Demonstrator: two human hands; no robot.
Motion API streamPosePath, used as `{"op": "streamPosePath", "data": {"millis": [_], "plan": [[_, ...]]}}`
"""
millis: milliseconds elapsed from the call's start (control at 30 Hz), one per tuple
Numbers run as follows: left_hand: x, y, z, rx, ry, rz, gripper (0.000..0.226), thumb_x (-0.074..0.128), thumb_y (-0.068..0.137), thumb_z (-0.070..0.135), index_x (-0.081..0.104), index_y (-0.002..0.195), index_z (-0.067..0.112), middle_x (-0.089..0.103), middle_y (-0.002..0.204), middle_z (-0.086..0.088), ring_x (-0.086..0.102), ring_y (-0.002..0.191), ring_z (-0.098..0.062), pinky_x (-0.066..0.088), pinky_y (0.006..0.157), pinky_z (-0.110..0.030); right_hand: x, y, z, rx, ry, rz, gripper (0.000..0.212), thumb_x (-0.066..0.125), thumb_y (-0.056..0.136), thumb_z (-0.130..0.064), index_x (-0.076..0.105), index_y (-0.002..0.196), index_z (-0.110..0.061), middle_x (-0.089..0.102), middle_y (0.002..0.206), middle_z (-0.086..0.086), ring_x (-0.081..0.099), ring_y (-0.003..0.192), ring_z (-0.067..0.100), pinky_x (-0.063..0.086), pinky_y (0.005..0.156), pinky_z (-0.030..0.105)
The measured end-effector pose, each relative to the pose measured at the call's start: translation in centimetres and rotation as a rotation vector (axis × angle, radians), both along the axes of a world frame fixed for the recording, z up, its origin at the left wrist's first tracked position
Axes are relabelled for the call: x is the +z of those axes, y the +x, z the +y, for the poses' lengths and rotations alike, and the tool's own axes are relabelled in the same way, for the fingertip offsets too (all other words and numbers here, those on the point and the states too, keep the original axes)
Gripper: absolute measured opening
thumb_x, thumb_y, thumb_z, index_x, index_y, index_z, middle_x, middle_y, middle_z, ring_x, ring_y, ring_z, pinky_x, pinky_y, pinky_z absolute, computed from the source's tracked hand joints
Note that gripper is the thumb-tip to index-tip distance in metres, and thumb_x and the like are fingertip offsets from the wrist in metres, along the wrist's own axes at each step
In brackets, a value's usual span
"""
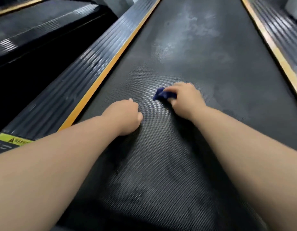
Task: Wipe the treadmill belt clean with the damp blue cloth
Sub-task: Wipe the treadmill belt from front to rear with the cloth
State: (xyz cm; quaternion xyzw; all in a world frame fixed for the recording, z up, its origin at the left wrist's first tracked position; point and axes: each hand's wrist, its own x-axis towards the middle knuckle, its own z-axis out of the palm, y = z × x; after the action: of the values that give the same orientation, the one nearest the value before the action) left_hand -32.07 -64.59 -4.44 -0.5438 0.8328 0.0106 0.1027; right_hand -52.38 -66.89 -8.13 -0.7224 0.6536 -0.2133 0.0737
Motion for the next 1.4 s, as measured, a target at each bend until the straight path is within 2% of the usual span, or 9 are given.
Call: {"op": "streamPosePath", "data": {"millis": [100, 233, 367, 533, 667, 833, 1000, 1233, 1400], "plan": [[0.1, -0.4, 0.2, -0.004, -0.016, -0.004, 0.02, 0.029, 0.098, 0.031, 0.04, 0.091, 0.015, 0.052, 0.113, -0.011, 0.051, 0.097, -0.028, 0.033, 0.074, -0.034, 0.9, -0.5, -2.0, -0.221, 0.105, 0.005, 0.036, 0.056, 0.086, -0.024, 0.061, 0.119, -0.039, 0.054, 0.128, -0.004, 0.043, 0.12, 0.029, 0.038, 0.097, 0.04], [0.2, -0.6, 0.1, 0.018, -0.047, 0.001, 0.03, 0.031, 0.099, 0.031, 0.047, 0.115, 0.01, 0.056, 0.118, -0.012, 0.052, 0.105, -0.03, 0.032, 0.075, -0.034, -0.5, 0.4, 3.5, 0.063, -0.034, 0.013, 0.04, 0.045, 0.077, -0.03, 0.066, 0.111, -0.034, 0.061, 0.12, -0.004, 0.052, 0.108, 0.031, 0.044, 0.095, 0.043], [0.2, -0.6, -0.3, -0.027, -0.086, -0.011, 0.05, 0.029, 0.1, 0.032, 0.023, 0.149, 0.023, 0.052, 0.133, -0.011, 0.051, 0.115, -0.03, 0.039, 0.086, -0.035, -1.1, -0.5, 3.1, 0.175, -0.036, 0.015, 0.042, 0.04, 0.077, -0.033, 0.066, 0.11, -0.035, 0.061, 0.116, -0.008, 0.054, 0.107, 0.027, 0.044, 0.093, 0.046], [-0.7, -0.8, -0.2, -0.057, -0.076, -0.055, 0.049, 0.025, 0.1, 0.033, 0.024, 0.148, 0.026, 0.045, 0.134, -0.012, 0.051, 0.114, -0.029, 0.041, 0.089, -0.037, 0.8, -3.4, -2.5, -0.233, 0.081, -0.013, 0.037, 0.056, 0.084, -0.025, 0.061, 0.119, -0.038, 0.054, 0.128, -0.002, 0.043, 0.121, 0.031, 0.038, 0.099, 0.041], [-0.7, -1.3, -1.0, -0.049, -0.113, -0.014, 0.039, 0.03, 0.096, 0.033, 0.043, 0.131, 0.022, 0.053, 0.114, -0.009, 0.055, 0.103, -0.031, 0.045, 0.085, -0.04, 0.1, -1.2, 2.5, 0.02, -0.001, 0.07, 0.044, 0.039, 0.074, -0.034, 0.066, 0.109, -0.032, 0.061, 0.114, -0.001, 0.051, 0.105, 0.03, 0.044, 0.092, 0.042], [-1.0, -3.4, -2.0, -0.058, -0.057, -0.041, 0.045, 0.031, 0.096, 0.032, 0.036, 0.139, 0.019, 0.047, 0.13, -0.016, 0.049, 0.115, -0.035, 0.04, 0.092, -0.039, -0.1, -1.3, 6.3, 0.195, -0.058, -0.018, 0.045, 0.044, 0.073, -0.03, 0.066, 0.112, -0.032, 0.063, 0.114, -0.006, 0.054, 0.1, 0.026, 0.047, 0.09, 0.041], [-0.7, -3.7, -2.2, -0.069, -0.079, -0.071, 0.044, 0.029, 0.096, 0.034, 0.041, 0.136, 0.019, 0.052, 0.126, -0.015, 0.054, 0.109, -0.035, 0.043, 0.088, -0.039, 0.4, -6.0, -0.8, -0.177, 0.057, -0.033, 0.042, 0.05, 0.083, -0.025, 0.059, 0.123, -0.036, 0.055, 0.129, -0.001, 0.048, 0.12, 0.033, 0.041, 0.1, 0.046], [-0.5, -3.5, -2.0, -0.043, -0.033, -0.094, 0.046, 0.028, 0.097, 0.033, 0.038, 0.139, 0.018, 0.05, 0.129, -0.017, 0.052, 0.113, -0.035, 0.041, 0.091, -0.04, 0.4, -3.6, 8.8, 0.137, -0.012, -0.135, 0.036, 0.054, 0.077, -0.013, 0.071, 0.108, -0.024, 0.064, 0.117, -0.001, 0.056, 0.108, 0.024, 0.045, 0.096, 0.039], [0.2, -5.5, -2.2, -0.021, 0.079, -0.202, 0.048, 0.028, 0.099, 0.034, 0.031, 0.14, 0.008, 0.024, 0.147, -0.021, 0.027, 0.134, -0.04, 0.028, 0.105, -0.061, -0.1, -6.0, 2.2, -0.044, -0.043, -0.037, 0.038, 0.05, 0.084, -0.018, 0.065, 0.115, -0.033, 0.06, 0.121, -0.001, 0.052, 0.115, 0.029, 0.045, 0.095, 0.044]]}}
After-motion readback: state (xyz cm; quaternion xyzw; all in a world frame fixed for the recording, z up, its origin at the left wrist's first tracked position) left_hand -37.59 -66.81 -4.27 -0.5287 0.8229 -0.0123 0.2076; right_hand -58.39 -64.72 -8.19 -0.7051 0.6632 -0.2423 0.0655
